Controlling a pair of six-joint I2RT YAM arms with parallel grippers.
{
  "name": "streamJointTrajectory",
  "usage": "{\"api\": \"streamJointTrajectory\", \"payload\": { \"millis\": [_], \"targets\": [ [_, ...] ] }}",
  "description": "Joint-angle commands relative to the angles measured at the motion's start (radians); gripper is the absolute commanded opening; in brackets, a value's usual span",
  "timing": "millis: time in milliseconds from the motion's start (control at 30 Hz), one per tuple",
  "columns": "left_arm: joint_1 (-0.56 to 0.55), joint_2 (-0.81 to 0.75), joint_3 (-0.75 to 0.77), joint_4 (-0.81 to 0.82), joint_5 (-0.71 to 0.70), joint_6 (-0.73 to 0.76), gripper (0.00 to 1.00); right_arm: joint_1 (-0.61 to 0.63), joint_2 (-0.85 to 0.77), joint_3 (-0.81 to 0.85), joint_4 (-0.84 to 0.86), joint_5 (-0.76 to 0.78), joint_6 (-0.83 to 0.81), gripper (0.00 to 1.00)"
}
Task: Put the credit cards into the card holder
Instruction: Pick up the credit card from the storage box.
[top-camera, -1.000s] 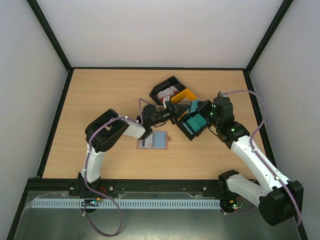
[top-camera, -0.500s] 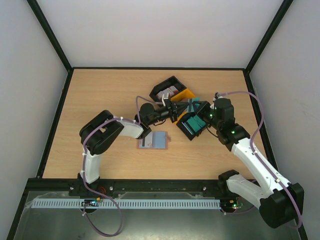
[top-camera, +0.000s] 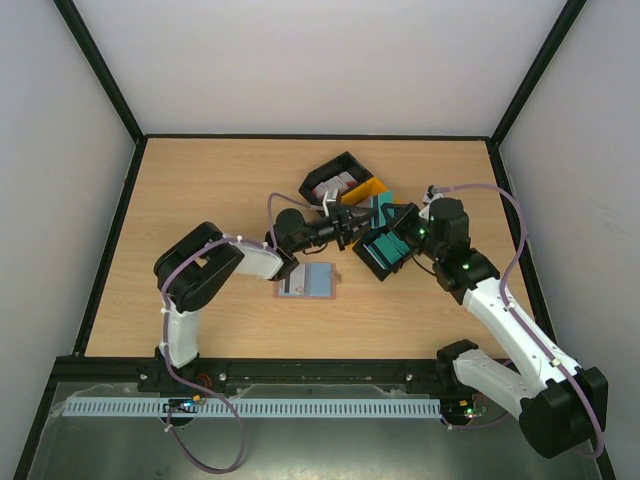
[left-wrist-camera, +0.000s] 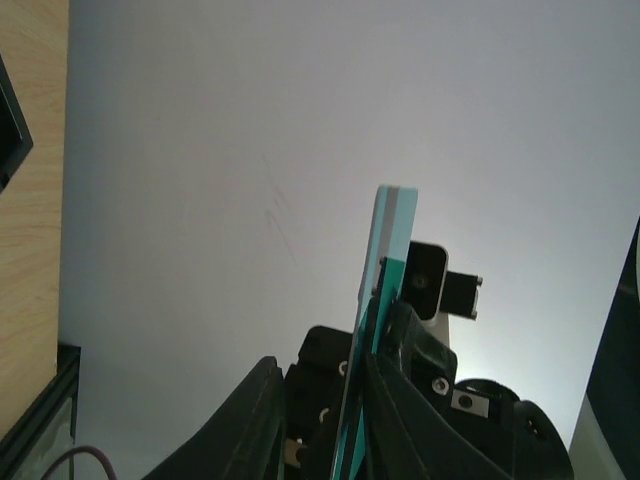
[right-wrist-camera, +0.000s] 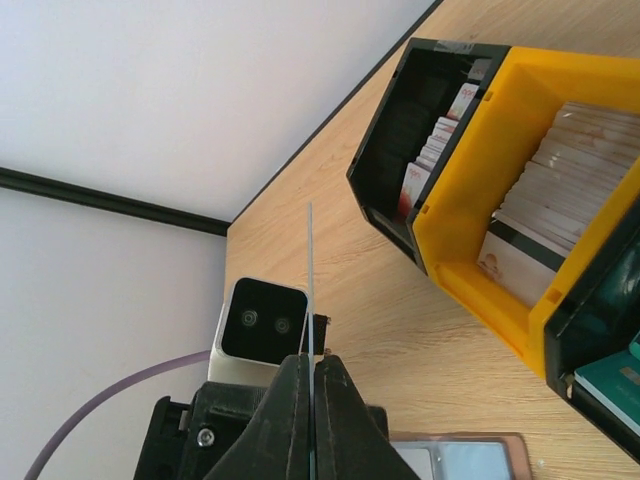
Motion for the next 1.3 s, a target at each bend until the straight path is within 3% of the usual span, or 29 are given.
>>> {"api": "streamJointTrajectory", "payload": {
  "millis": [0, 100, 200, 300, 400, 500, 600, 700, 867, 1000, 1133, 1267],
  "targets": [
    [0.001, -0.060, -0.040, 0.206, 0.070, -0.010, 0.20, 0.000, -0.011, -0.016, 0.054, -0.043, 0.018, 0.02],
    [0.003, -0.089, -0.077, 0.217, 0.075, 0.000, 0.05, 0.000, -0.012, -0.022, 0.053, -0.052, 0.020, 0.02],
    [0.011, -0.123, -0.121, 0.200, 0.072, 0.035, 0.03, 0.000, -0.019, -0.027, 0.049, -0.053, 0.017, 0.02],
    [0.020, -0.156, -0.161, 0.174, 0.070, 0.080, 0.03, 0.000, -0.018, -0.032, 0.036, -0.062, 0.003, 0.18],
    [0.027, -0.194, -0.212, 0.133, 0.078, 0.137, 0.03, 0.000, -0.025, -0.039, 0.018, -0.056, -0.025, 0.44],
    [0.042, -0.249, -0.288, 0.046, 0.085, 0.228, 0.03, 0.000, -0.031, -0.045, -0.030, -0.021, -0.078, 0.53],
    [0.061, -0.351, -0.381, -0.155, 0.080, 0.408, 0.03, 0.001, -0.010, -0.042, -0.084, -0.004, -0.134, 0.53],
    [0.076, -0.471, -0.426, -0.494, 0.016, 0.633, 0.03, 0.022, 0.028, -0.041, -0.124, 0.032, -0.196, 0.53],
    [0.086, -0.640, -0.412, -0.956, -0.136, 0.904, 0.03, 0.156, 0.116, -0.039, -0.154, 0.193, -0.259, 0.51],
    [0.120, -0.725, -0.443, -1.072, -0.166, 0.987, 0.03, 0.332, 0.230, -0.029, -0.158, 0.350, -0.268, 0.49],
    [0.141, -0.783, -0.510, -1.076, -0.142, 1.021, 0.03, 0.492, 0.348, 0.008, -0.193, 0.518, -0.252, 0.51],
    [0.144, -0.814, -0.549, -1.085, -0.148, 1.034, 0.03, 0.604, 0.462, 0.022, -0.190, 0.586, -0.221, 0.55]
  ]
}}
